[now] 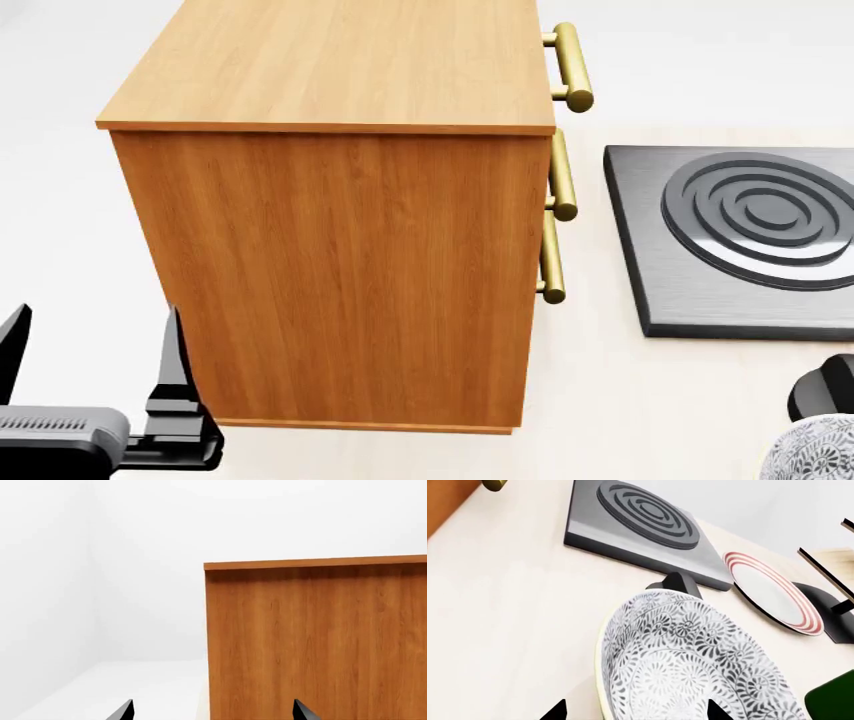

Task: Put the bowl on the top of the cabinet.

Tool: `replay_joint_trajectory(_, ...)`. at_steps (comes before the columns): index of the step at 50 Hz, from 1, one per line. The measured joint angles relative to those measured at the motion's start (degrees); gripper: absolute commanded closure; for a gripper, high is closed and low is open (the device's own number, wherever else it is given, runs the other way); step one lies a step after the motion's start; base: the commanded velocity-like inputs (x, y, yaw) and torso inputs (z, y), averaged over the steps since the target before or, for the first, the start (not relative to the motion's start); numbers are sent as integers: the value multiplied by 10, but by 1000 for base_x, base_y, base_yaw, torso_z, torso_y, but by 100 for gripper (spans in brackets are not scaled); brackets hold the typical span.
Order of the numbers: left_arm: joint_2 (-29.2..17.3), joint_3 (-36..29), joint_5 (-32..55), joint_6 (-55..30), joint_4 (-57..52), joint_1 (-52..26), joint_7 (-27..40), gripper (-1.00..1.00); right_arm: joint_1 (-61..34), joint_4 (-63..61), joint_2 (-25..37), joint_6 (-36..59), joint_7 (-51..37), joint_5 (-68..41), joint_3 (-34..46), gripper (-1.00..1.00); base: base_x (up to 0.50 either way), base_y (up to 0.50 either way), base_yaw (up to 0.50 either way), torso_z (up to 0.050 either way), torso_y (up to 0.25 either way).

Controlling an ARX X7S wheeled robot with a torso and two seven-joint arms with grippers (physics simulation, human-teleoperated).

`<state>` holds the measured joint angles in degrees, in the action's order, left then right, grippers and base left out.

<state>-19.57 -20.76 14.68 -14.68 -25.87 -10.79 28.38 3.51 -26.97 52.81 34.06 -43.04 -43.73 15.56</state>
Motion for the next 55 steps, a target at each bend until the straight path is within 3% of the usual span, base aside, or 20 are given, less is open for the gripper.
replay_joint_trajectory(55,-5,-5,6,4,2,-2,6,-100,-15,25,-13,0,10,12,13,-100,0,0,0,0,0)
